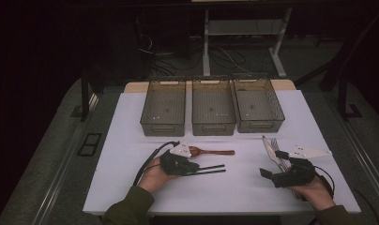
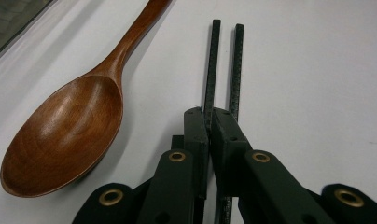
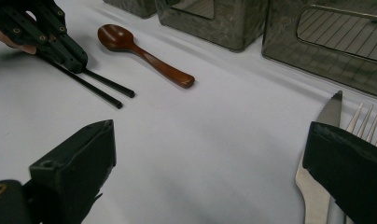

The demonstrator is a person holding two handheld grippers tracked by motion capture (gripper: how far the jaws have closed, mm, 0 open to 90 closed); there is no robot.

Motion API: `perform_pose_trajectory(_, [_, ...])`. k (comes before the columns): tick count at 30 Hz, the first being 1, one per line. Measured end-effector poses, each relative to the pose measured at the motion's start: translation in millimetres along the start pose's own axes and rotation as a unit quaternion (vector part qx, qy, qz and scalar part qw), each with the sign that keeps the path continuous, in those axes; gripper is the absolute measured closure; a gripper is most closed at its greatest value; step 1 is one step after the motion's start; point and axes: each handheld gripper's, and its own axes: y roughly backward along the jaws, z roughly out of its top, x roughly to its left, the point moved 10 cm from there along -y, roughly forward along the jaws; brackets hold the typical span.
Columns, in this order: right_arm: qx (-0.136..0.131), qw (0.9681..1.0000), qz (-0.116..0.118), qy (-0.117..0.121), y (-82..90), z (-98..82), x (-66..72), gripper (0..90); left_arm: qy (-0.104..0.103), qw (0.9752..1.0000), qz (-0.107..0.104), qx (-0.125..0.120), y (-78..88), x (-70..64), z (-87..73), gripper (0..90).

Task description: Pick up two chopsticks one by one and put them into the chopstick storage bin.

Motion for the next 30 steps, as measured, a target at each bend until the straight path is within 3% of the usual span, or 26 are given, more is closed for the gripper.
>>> perform_pose_trajectory(19, [0.000,1.0000,0.001,0.001,-1.1,-0.7,0.9,2.1,-0.005,0.9999,0.009,0.004,0.4,2.4,2.7,85.2])
perform_pose_trajectory(30, [-0.003,1.0000,0.001,0.002,-4.0,-5.7,4.2,2.1,0.015,0.9997,0.019,0.000,13.5,3.7,12.0,85.2])
